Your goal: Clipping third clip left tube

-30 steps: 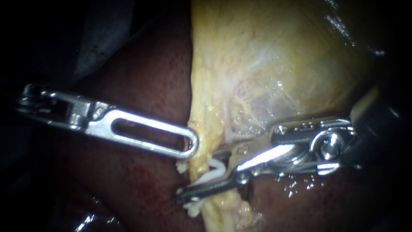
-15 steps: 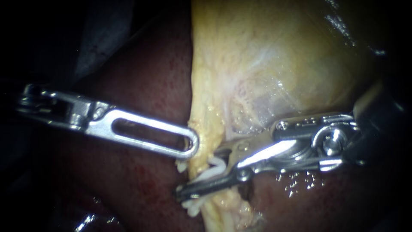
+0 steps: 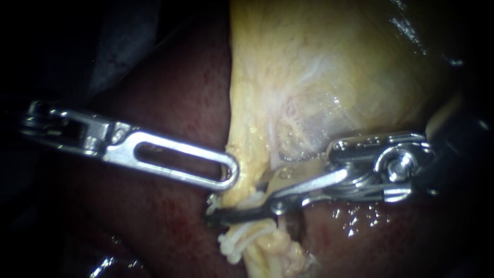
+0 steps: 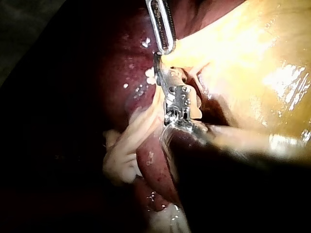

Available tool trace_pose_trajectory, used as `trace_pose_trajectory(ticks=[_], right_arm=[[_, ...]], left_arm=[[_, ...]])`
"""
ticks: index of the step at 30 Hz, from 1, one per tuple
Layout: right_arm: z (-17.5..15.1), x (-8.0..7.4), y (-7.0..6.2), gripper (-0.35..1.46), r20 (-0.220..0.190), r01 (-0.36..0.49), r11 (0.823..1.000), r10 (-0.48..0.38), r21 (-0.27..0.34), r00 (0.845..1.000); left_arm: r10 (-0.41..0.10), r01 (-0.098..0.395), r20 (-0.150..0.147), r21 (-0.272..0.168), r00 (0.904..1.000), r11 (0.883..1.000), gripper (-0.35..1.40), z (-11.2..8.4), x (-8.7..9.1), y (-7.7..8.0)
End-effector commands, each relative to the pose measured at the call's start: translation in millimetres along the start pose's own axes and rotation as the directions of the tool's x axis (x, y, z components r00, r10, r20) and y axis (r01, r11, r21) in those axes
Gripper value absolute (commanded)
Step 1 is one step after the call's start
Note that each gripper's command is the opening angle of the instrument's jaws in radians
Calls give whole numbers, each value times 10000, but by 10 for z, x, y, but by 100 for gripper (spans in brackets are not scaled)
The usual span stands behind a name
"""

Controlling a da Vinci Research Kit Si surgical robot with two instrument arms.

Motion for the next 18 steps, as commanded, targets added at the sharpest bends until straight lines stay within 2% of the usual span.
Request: trace_pose_trajectory(ticks=[1,18], right_arm=[[0,-1,1,-21,1,20,10000,-20,-2,10000],[-1,-1,1,-21,-11,27,10000,-27,-18,10000]], left_arm=[[1,-1,0,-2,10000,10000,-35,0,0,0],[-1,1,-19,9,10000,10000,-35,1,0,0]])
